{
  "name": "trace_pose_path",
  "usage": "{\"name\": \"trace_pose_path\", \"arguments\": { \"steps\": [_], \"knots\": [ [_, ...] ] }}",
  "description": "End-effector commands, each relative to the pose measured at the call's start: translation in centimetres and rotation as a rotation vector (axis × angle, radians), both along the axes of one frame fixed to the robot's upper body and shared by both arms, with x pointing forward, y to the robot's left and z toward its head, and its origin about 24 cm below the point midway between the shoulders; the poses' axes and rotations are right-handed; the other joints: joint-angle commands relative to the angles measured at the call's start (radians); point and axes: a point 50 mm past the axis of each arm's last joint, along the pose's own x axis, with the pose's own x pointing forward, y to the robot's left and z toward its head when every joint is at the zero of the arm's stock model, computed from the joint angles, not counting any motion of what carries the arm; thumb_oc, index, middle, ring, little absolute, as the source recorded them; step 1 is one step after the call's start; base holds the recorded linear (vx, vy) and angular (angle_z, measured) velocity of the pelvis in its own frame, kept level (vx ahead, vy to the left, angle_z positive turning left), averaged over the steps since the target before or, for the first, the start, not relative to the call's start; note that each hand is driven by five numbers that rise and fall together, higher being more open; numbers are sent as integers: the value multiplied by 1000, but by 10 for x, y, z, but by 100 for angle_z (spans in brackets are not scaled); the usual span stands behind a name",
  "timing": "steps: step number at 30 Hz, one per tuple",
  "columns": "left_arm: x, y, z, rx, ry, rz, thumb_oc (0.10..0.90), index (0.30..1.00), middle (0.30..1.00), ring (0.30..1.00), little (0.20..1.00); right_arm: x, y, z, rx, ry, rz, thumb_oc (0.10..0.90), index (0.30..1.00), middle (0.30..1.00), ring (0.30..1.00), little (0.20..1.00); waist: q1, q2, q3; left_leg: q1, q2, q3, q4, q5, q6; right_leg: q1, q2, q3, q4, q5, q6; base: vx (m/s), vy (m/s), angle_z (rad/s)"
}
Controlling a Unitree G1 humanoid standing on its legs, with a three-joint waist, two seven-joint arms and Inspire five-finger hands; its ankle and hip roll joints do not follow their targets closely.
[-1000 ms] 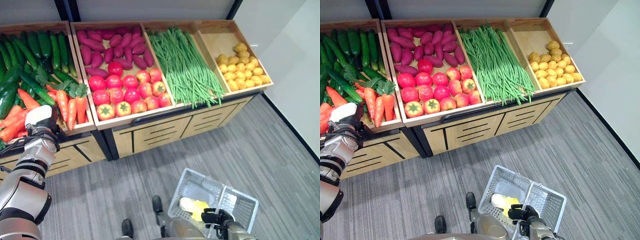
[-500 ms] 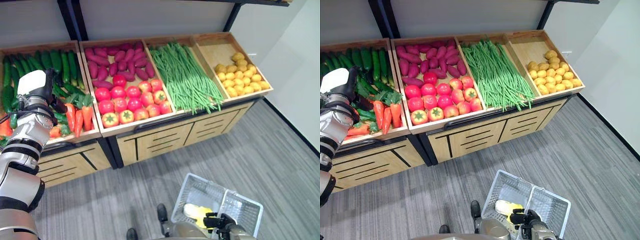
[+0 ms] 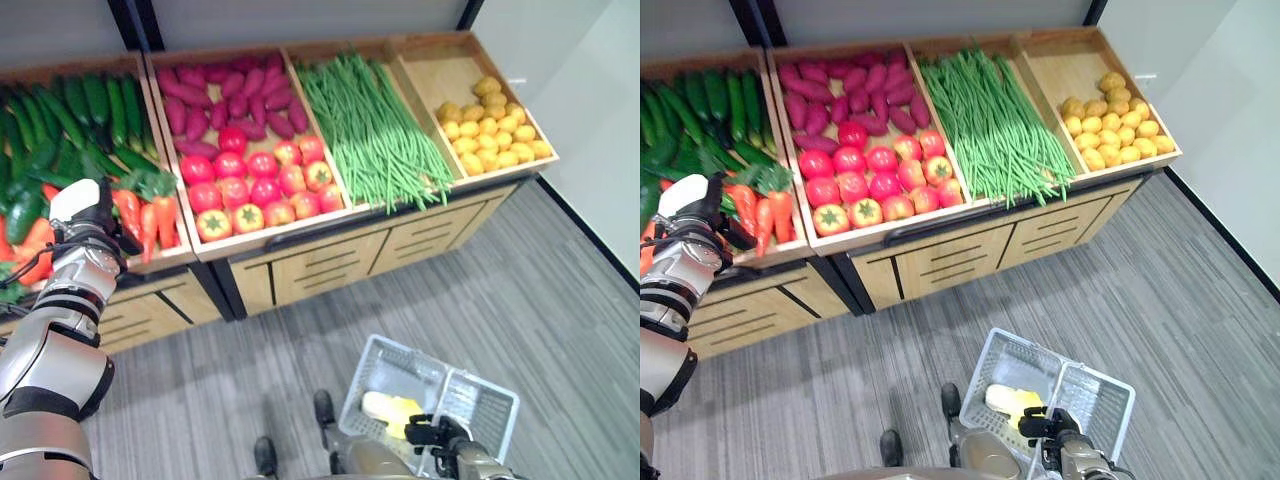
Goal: Get the vegetables into the basket
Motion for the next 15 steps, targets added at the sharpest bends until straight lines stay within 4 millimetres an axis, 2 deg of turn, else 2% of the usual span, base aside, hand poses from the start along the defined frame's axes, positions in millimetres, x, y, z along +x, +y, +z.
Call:
{"name": "trace_pose_path", "arguments": {
  "steps": [1,4,5,6,7,8,9,11,12,13,14,15],
  "knots": [
    [17,-2,84,9,-292,6,900,1000,1000,1000,1000,-10,-25,2,-102,66,50,400,300,300,300,300,-9,60,44,-14,49,-30,-4,-23,-34,98,8,-15,2,-129,87,0,0,0],
    [17,0,81,-19,-295,22,900,1000,1000,1000,1000,-6,-23,3,-97,46,43,400,300,300,300,300,-15,53,55,-37,47,-34,-4,-16,-36,74,8,-19,2,-124,86,0,0,0],
    [19,-3,92,-18,-322,10,900,1000,1000,1000,1000,-3,-23,4,-94,32,42,400,300,300,300,300,-18,50,66,-52,46,-38,-4,-12,-36,59,6,-21,2,-118,86,0,0,0],
    [19,-3,92,-18,-322,9,900,1000,1000,1000,1000,-3,-23,4,-94,32,42,400,300,300,300,300,-17,50,65,-53,46,-38,-4,-12,-36,58,5,-21,2,-118,86,-43,5,1],
    [18,-3,82,-46,-316,23,900,1000,1000,1000,1000,1,-19,4,-89,17,57,400,300,300,300,300,-23,46,74,-66,48,-38,-4,-8,-36,43,6,-20,2,-114,86,0,0,0],
    [18,-3,82,-46,-316,23,900,1000,1000,1000,1000,1,-19,4,-89,17,57,400,300,300,300,300,-23,46,73,-67,48,-38,-4,-8,-36,42,6,-20,2,-113,86,0,0,0],
    [22,-6,102,-71,-383,11,900,1000,1000,1000,1000,4,-17,5,-86,7,55,400,300,300,300,300,-20,49,76,-80,44,-44,-4,-4,-35,31,4,-22,2,-108,86,-5,8,-6],
    [21,-6,101,-76,-384,16,900,1000,1000,1000,1000,6,-17,5,-85,3,58,400,300,300,300,300,-19,51,76,-83,44,-46,-4,-3,-35,28,2,-22,2,-107,86,13,12,-4],
    [19,-3,85,-134,-379,41,900,1000,1000,1000,1000,8,-14,5,-80,-6,75,400,300,300,300,300,-22,49,76,-80,42,-45,-4,-5,-34,29,2,-21,2,-109,84,31,14,1],
    [20,-4,85,-153,-387,46,900,1000,1000,1000,1000,9,-14,6,-81,-11,72,400,300,300,300,300,-22,50,78,-78,42,-45,-4,-6,-35,31,1,-22,2,-111,84,39,20,1],
    [20,-3,88,-152,-393,45,790,846,846,846,846,9,-14,6,-79,-15,69,400,300,300,300,300,-21,51,79,-77,41,-45,-4,-7,-35,32,1,-21,2,-112,83,14,25,-5],
    [20,-3,87,-165,-399,48,431,344,344,344,344,10,-14,7,-80,-20,68,400,300,300,300,300,-20,52,83,-75,39,-46,-4,-7,-35,33,1,-20,2,-114,82,8,22,-4]
  ]
}}
